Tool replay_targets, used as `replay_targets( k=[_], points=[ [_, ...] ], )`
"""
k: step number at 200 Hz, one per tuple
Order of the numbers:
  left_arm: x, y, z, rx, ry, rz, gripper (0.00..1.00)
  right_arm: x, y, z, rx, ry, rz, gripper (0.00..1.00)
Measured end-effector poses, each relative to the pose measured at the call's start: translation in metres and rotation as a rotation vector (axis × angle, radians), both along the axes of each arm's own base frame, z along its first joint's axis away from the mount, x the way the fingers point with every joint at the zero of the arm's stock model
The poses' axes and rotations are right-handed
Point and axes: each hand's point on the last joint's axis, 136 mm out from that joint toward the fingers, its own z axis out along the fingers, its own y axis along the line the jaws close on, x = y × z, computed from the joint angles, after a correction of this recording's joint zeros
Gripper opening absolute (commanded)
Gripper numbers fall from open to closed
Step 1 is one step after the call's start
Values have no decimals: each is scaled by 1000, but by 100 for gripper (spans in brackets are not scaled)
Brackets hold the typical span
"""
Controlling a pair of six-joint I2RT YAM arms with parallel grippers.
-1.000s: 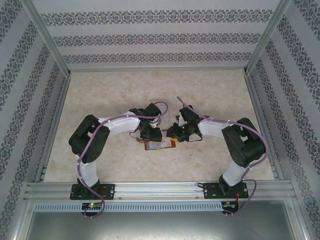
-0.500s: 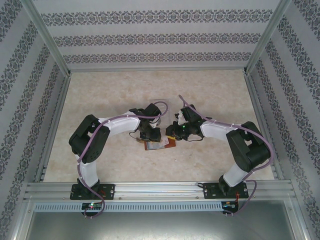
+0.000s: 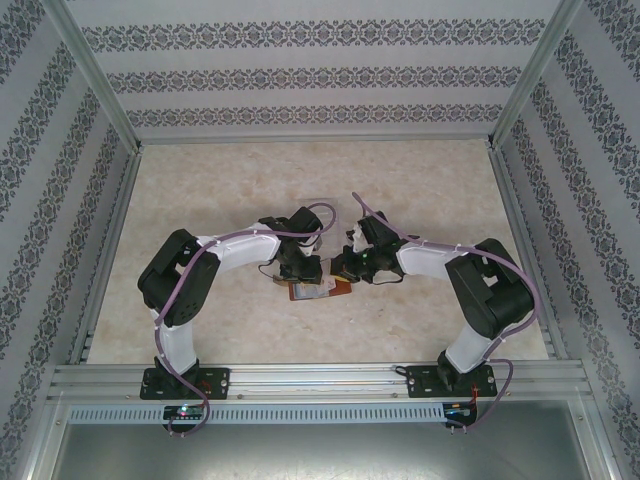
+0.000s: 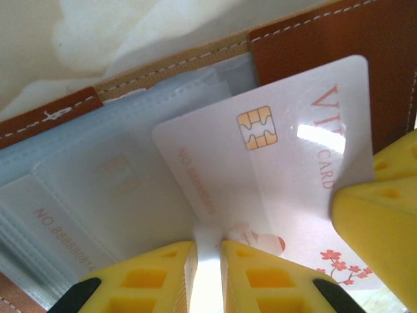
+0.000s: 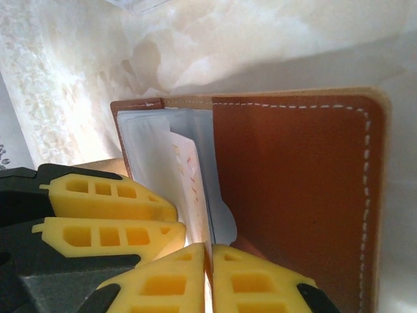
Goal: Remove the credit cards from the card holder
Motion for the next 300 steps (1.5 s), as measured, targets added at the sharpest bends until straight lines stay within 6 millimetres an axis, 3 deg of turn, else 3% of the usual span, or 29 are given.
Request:
replay_targets(
  k=[87, 148, 216, 248, 300],
  points=[
    [-1, 0, 0, 0, -1, -1, 21, -1, -27, -2, -174, -50, -11, 8],
    [-1, 3, 5, 6, -18, 2, 28, -2, -18, 3, -169, -68, 21, 12],
    [-1, 27, 27, 39, -68, 42, 29, -6, -11, 1, -172, -57, 44, 16],
    [-7, 37, 17, 56, -39, 53, 29, -5, -10, 2, -169, -58, 41, 16],
    [-13, 39, 3, 72, 1, 51, 28, -4, -10, 4, -165, -55, 35, 7]
  ],
)
